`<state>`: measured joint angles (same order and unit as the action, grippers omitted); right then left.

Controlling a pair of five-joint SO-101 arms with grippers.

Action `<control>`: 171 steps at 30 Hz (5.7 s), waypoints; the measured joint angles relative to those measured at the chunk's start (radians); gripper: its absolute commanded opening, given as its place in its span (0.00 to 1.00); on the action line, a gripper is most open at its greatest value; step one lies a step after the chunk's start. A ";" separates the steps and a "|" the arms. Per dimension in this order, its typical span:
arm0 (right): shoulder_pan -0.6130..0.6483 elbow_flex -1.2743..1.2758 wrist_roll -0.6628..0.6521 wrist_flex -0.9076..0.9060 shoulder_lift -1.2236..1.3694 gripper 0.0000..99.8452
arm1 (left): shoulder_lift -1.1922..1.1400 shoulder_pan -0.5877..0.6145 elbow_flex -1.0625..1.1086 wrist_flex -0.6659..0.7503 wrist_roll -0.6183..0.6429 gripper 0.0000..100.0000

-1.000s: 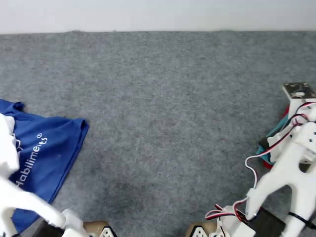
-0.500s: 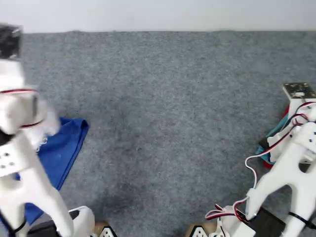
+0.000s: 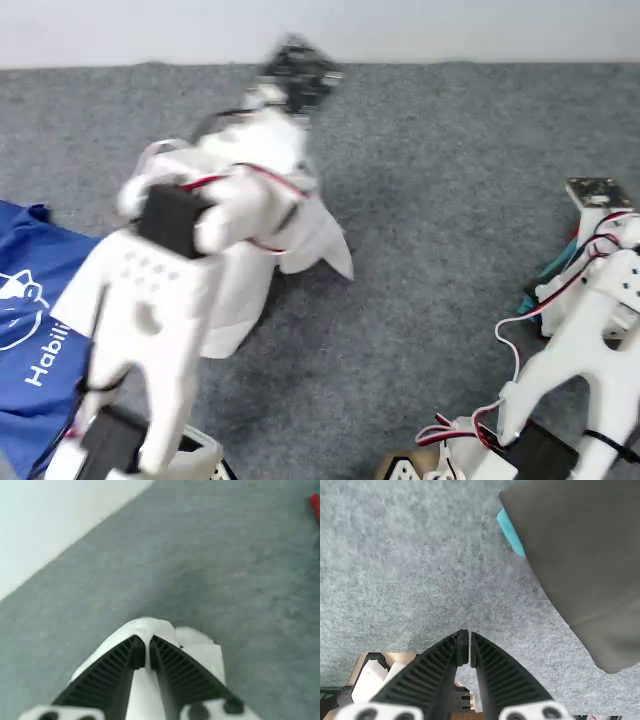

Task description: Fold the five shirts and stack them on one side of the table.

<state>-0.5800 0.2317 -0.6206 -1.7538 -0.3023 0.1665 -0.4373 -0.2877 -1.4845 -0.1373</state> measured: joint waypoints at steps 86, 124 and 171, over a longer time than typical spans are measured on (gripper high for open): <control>1.455 -0.239 0.348 0.526 0.723 0.03 | -0.408 1.350 -0.193 -0.249 -0.258 0.19; 0.988 -0.813 -0.331 0.000 0.598 0.01 | -0.402 1.300 -0.104 -0.249 -0.344 0.19; 1.062 -0.325 0.812 0.026 0.497 0.29 | -0.402 1.284 -0.104 -0.249 -0.344 0.19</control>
<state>0.4818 -0.0936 0.1910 -1.7277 0.1949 -0.2355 0.8470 -0.3920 -1.7331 -0.4810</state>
